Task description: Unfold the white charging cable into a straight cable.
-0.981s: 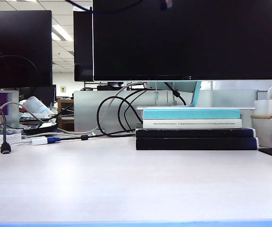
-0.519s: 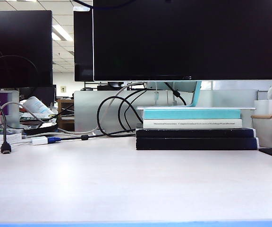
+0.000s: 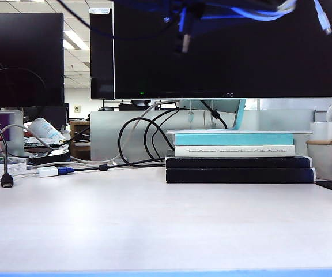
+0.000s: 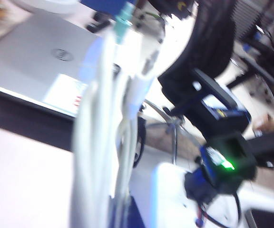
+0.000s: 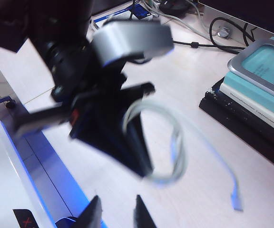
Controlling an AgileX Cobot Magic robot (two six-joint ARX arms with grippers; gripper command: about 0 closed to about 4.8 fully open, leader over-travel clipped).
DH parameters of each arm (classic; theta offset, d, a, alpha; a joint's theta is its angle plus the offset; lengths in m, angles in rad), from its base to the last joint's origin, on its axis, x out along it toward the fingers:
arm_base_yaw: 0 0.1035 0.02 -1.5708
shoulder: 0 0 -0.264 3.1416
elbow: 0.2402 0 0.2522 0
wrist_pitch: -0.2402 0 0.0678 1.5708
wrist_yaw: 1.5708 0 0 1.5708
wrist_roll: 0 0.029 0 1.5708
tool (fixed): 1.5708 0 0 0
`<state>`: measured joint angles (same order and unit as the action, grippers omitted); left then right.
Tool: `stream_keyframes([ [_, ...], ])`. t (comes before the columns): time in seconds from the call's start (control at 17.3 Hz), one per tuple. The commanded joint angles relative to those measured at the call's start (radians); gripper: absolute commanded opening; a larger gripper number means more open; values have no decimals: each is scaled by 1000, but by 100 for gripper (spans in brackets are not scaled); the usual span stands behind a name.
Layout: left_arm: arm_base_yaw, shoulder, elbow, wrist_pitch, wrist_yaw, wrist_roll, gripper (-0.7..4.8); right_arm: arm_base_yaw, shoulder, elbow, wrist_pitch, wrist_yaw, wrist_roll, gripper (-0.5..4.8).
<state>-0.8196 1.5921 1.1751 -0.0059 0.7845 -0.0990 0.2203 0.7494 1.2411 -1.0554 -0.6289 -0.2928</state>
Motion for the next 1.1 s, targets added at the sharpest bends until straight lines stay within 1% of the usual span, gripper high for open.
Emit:
stream_keyframes([
  [0.06, -38, -5, 8, -84, 172, 100, -5, 1, 12, 2, -43, -63, -23, 95],
  [0.12, -36, -5, 8, -82, 201, 103, -5, 1, 19, 1, -68, -130, -26, 96],
  [0.17, -33, -5, 8, -77, 291, 111, -5, 1, 31, 1, -81, -163, -29, 106],
  [0.23, -33, -5, 8, -65, 366, 111, -5, 1, 40, 0, -86, -158, -30, 129],
  [0.29, -44, -5, 8, -55, 402, 111, -5, 1, 50, 0, -87, -167, -30, 132],
  [0.4, -43, -5, 8, -23, 432, 102, -5, 1, 70, -5, -90, -224, -29, 132],
  [0.52, -43, -5, 8, 28, 462, 82, -5, 5, 75, -13, -96, -252, -29, 132],
  [0.58, -43, -5, 8, 68, 462, 54, -5, 5, 74, -14, -96, -279, -29, 131],
  [0.63, -43, -5, 8, 86, 462, 52, -5, 5, 74, -17, -96, -305, -29, 121],
  [0.69, -43, -5, 8, 119, 472, 28, -5, 5, 74, -18, -97, -321, -29, 84],
  [0.75, -43, -5, 8, 147, 476, 6, -5, 6, 74, -18, -91, -320, -30, -14],
  [0.81, -43, -5, 8, 164, 475, 0, -6, 6, 73, -18, -84, -320, -30, -5],
  [0.87, -43, -5, 8, 180, 449, -11, -2, 5, 72, -18, -68, -320, -30, -5],
  [0.92, -43, -5, 8, 180, 410, -14, 88, 5, 72, -18, -49, -319, -29, -5],
  [0.98, -43, -5, 8, 179, 388, -16, 301, 5, 72, -18, -25, -311, -29, -5],
  [1.04, -42, -5, 8, 166, 335, -43, 479, 5, 69, -18, 26, -264, -15, -5],
  [1.1, -41, -5, 8, 145, 277, -60, 479, 5, 68, -18, 69, -204, 11, -5],
])
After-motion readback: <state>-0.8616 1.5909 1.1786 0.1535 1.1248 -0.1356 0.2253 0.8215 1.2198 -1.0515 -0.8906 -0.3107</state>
